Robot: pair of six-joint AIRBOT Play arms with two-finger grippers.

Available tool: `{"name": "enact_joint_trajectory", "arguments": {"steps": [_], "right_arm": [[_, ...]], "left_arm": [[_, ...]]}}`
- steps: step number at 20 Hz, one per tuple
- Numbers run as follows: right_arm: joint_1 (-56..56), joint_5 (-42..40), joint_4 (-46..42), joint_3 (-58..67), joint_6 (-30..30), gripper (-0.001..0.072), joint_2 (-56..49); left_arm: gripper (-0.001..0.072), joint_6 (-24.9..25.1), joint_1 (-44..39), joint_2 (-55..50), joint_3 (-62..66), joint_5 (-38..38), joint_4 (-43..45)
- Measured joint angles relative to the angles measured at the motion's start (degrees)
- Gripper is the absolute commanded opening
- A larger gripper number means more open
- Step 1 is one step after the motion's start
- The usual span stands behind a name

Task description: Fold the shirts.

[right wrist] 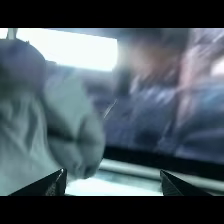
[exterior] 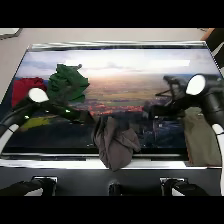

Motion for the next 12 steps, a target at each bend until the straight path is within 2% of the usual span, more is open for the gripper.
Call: {"name": "enact_joint_trajectory", "arguments": {"steps": [1,2,4,6,8,12], "right_arm": [[0.02,0.0,1.86,-2.73,-0.9,0.0704,-0.39],[0.02,-0.07,3.74,-5.22,-1.81,0.071,-0.61],[0.11,-0.35,7.54,-10.56,-3.8,0.071,-0.98],[0.11,-1.16,10.38,-14.62,-5.29,0.071,-1.14],[0.11,-2.16,12.63,-17.66,-6.64,0.0712,-1.22],[0.11,-3.41,15.69,-20.5,-8.9,0.0712,-1.33]], "left_arm": [[0.0638,-0.2,2.29,0.13,-1.25,-1.07,1.66],[0.0568,-0.22,4.0,0.26,-3.23,-1.64,2.58],[0.0562,0.11,5.99,0.37,-8.46,-0.79,3.08],[0.0562,2.43,6.69,0.48,-14.38,1.46,-0.44],[0.0519,5.42,6.88,0.48,-19.32,4.63,-6.08],[0.0519,8.85,4.7,-0.94,-23.47,10.05,-13.05]]}}
